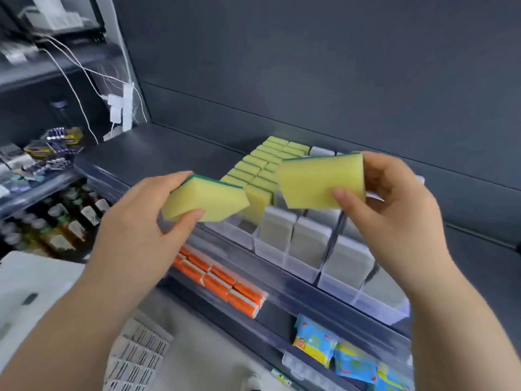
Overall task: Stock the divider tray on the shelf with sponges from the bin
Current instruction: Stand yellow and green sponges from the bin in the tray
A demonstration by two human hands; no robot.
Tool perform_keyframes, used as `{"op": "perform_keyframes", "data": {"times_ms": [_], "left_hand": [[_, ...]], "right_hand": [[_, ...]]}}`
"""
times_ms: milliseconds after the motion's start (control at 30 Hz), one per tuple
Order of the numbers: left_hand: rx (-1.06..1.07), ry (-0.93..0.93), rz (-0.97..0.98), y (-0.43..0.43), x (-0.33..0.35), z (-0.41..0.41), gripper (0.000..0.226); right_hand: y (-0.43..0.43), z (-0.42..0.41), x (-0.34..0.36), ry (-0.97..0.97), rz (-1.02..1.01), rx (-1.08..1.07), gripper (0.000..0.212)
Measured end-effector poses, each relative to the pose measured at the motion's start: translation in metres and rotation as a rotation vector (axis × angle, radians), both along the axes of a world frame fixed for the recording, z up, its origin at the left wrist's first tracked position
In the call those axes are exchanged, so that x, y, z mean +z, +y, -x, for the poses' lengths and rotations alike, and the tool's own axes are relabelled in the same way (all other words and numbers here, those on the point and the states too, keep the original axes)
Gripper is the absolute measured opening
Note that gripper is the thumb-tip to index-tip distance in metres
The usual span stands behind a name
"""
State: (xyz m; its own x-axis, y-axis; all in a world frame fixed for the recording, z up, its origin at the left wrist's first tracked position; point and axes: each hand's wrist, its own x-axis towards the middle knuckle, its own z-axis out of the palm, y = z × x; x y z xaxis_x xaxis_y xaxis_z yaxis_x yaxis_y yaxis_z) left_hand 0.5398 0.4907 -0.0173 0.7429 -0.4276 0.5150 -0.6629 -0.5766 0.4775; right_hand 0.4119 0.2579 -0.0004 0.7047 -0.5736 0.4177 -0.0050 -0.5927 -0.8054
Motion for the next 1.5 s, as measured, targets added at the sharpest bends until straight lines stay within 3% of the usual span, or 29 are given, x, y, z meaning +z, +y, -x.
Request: {"op": "perform_keyframes", "data": {"times_ms": [333,667,1133,1367,1500], "left_hand": [[-0.054,0.042,0.027,0.007,-0.015,-0.131,0.049],[-0.464,0.081,-0.009,-0.002,-0.039,-0.243,0.049],[-0.698,0.089,-0.06,-0.008,-0.053,-0.287,0.052],[-0.703,0.07,-0.028,-0.008,-0.055,-0.3,0.047],[-0.728,0.079,-0.05,-0.009,-0.056,-0.3,0.048]], "right_hand": [[0.022,-0.119,-0.01,0.259,0.14,-0.005,0.044],[0.074,-0.182,-0.045,0.449,0.233,-0.247,0.047],[0.096,-0.224,-0.071,0.678,0.286,-0.261,0.049],[0.092,-0.228,-0.095,0.715,0.714,-0.266,0.037],[0.096,-0.229,-0.11,0.691,0.788,-0.257,0.03]]}}
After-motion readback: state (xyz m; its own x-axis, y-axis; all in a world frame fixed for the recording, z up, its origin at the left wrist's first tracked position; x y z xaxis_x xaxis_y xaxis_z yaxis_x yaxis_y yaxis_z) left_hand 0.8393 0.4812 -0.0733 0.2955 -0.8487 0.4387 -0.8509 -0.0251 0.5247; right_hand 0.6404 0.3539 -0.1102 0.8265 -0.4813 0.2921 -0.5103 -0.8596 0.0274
